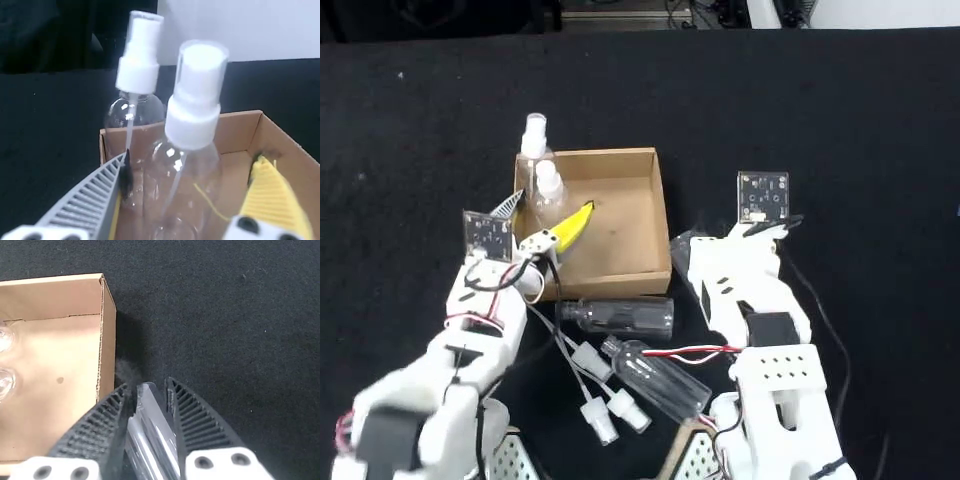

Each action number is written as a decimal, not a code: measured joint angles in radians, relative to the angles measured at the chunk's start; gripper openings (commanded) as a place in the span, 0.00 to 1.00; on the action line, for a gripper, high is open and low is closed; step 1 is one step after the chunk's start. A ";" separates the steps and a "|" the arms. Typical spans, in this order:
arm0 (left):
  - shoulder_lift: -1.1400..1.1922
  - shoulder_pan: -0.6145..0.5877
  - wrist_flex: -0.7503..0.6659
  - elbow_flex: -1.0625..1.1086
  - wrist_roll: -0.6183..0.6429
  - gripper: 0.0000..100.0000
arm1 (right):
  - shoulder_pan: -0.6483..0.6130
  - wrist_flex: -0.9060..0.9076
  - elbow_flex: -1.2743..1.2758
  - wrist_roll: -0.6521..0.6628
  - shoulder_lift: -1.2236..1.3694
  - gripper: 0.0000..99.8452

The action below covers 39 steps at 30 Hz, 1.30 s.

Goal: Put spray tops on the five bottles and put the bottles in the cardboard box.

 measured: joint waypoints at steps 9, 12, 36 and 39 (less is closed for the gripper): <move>-0.519 0.000 0.703 0.002 0.000 0.35 | 0.000 0.000 0.000 0.000 0.000 0.08; -0.684 0.000 0.957 -0.008 0.000 0.35 | 0.000 0.000 0.000 0.000 0.000 0.08; -1.131 -0.462 1.669 -0.120 0.000 0.07 | 0.026 0.218 -0.172 0.000 0.000 0.08; -1.171 -0.493 1.676 -0.120 0.028 0.03 | 0.023 0.262 -0.241 0.000 0.000 0.08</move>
